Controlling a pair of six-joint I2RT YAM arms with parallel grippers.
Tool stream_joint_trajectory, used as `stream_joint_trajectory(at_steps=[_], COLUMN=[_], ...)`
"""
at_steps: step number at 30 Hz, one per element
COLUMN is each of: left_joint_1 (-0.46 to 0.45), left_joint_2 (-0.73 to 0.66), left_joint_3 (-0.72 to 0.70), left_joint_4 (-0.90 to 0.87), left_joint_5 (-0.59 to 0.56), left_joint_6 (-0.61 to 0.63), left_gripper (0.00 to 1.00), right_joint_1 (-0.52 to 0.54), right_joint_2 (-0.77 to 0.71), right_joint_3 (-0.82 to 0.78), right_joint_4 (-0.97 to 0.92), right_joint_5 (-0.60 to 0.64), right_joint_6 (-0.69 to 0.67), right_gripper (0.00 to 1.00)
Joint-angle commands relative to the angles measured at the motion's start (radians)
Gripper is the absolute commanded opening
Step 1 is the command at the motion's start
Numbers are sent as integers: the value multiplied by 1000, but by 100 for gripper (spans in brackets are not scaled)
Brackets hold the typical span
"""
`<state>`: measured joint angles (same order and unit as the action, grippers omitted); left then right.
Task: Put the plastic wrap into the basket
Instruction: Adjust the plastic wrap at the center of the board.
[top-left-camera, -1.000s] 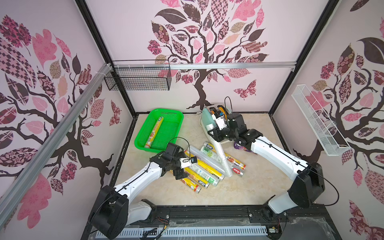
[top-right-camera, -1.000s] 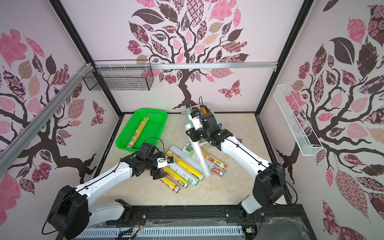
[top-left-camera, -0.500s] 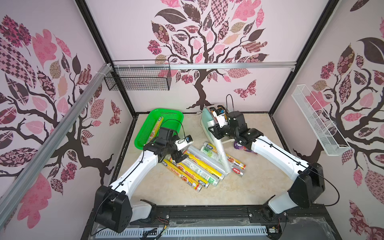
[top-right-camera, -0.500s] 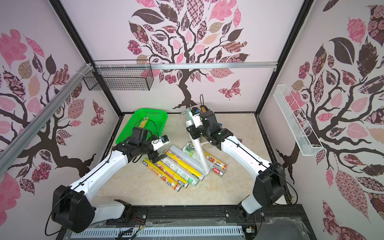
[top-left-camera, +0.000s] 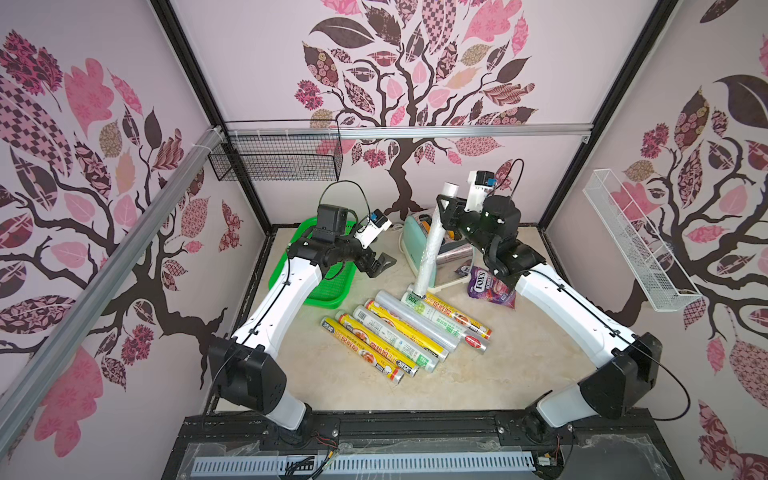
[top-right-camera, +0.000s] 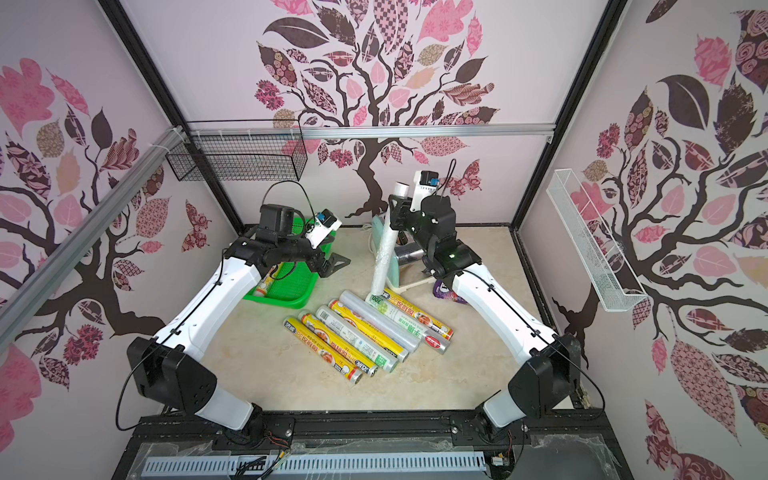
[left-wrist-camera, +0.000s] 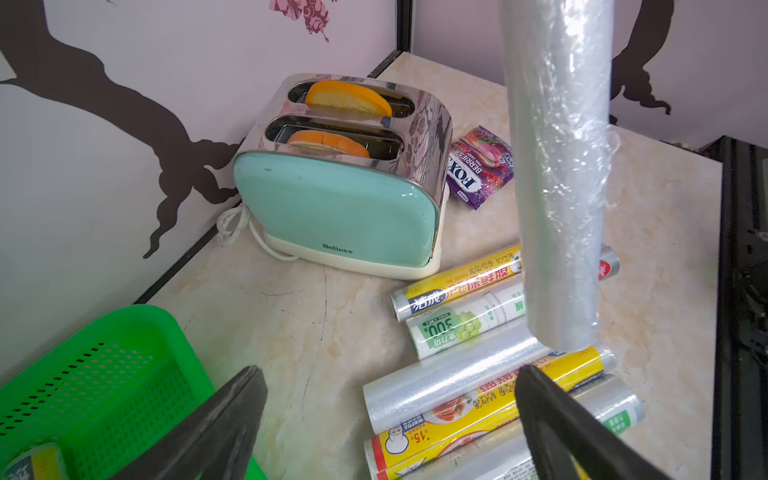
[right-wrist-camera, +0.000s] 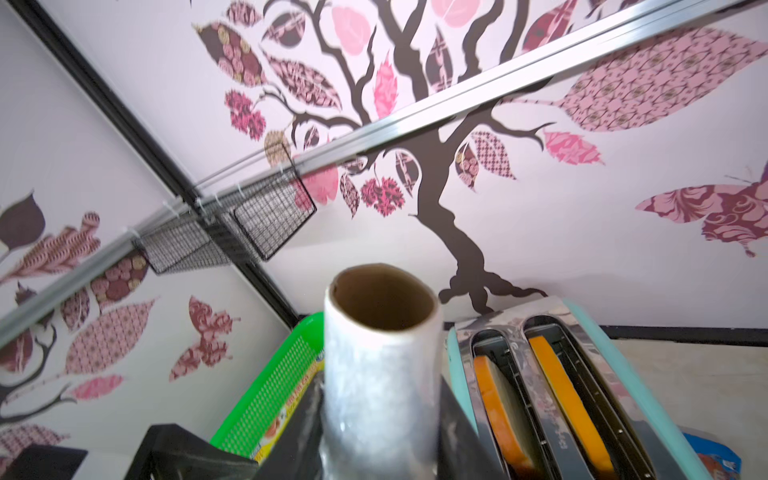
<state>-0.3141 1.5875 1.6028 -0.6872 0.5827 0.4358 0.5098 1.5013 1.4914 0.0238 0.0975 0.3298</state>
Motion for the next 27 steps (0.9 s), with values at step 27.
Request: stream_joint_trajectory(at_steps=[27], left_joint_1=[-150], left_joint_2=[141], left_joint_3=[131], left_joint_4=[178], left_joint_5=[-53], left_joint_6=[-432], left_gripper=[88], right_joint_1=[45], right_joint_2=[34], right_joint_3=[-11], right_joint_4=[152], right_joint_5=[43], right_joint_6=[244], right_gripper=[27])
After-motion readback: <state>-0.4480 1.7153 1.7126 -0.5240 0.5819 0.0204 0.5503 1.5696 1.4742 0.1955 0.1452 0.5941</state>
